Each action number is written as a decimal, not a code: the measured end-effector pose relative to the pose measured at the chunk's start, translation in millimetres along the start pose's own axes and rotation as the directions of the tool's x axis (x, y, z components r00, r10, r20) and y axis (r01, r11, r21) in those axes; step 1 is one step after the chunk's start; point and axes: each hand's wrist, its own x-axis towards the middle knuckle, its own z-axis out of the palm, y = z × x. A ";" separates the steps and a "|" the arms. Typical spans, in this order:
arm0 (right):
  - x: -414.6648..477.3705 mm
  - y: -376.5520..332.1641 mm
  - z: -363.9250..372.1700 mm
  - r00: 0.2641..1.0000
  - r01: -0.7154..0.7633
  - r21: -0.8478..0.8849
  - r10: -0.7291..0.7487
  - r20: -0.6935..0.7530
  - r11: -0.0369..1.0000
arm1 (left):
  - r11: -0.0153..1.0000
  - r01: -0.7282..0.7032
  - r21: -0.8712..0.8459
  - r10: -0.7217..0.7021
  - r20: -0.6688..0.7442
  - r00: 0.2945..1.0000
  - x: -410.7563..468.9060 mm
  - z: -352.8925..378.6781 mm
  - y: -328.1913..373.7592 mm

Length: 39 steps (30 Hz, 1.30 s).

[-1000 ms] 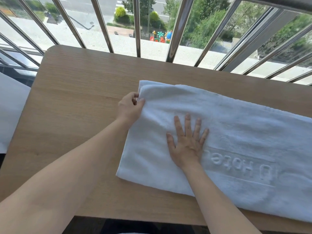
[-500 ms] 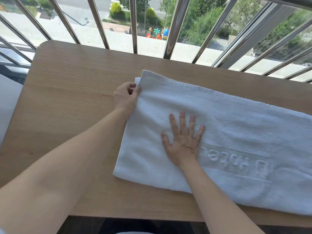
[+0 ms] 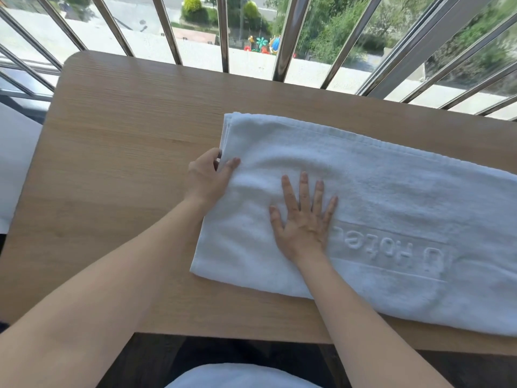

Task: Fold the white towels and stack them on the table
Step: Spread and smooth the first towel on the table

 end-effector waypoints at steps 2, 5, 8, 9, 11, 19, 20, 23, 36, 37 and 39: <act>-3.2 -1.0 1.8 1.000 -0.013 0.002 0.013 0.006 1.000 | 1.000 0.025 0.012 -0.025 -0.030 0.999 -10.4 -2.4 -3.8; -0.9 -1.8 -0.6 0.999 -0.019 -0.006 0.019 0.038 1.000 | 0.989 0.009 0.147 -0.018 0.058 0.998 -35.2 -5.4 -17.5; -3.8 -2.6 -2.6 0.999 0.012 0.012 -0.013 0.031 1.000 | 0.995 -0.009 0.102 0.004 0.046 0.999 -45.4 -8.0 -26.2; -7.2 -1.7 -2.0 0.999 0.028 0.020 -0.028 0.021 0.999 | 0.998 0.002 0.063 -0.003 0.018 1.000 -44.5 -8.9 -26.1; -15.6 0.1 -0.2 0.999 0.054 0.016 -0.054 0.005 0.998 | 0.999 0.034 0.025 -0.033 -0.027 0.999 -42.8 -9.4 -24.8; -20.1 2.1 -0.4 0.997 0.063 0.046 -0.065 0.047 0.997 | 0.995 0.086 0.044 -0.085 -0.030 0.996 -61.7 -7.9 -26.2; -22.9 5.7 -0.3 0.997 0.072 0.049 -0.074 0.037 0.996 | 0.996 0.093 0.008 -0.093 -0.042 0.995 -63.8 -9.8 -24.8; -32.0 18.4 3.5 0.998 0.048 0.037 -0.049 0.028 0.998 | 0.992 0.098 -0.084 -0.099 -0.003 0.995 -81.9 -13.1 -29.3; -34.8 33.3 4.9 0.991 0.127 0.109 -0.132 0.035 0.986 | 0.984 0.153 0.095 -0.126 -0.245 0.961 -125.9 4.8 -33.2; -36.3 38.3 4.0 0.990 0.136 0.104 -0.139 0.028 0.985 | 0.981 0.107 0.163 -0.058 -0.283 0.957 -130.1 11.0 -30.3; -40.6 54.2 1.7 0.989 0.140 0.084 -0.143 0.027 0.987 | 0.930 -0.013 0.368 0.115 -0.255 0.960 -140.0 28.7 -22.5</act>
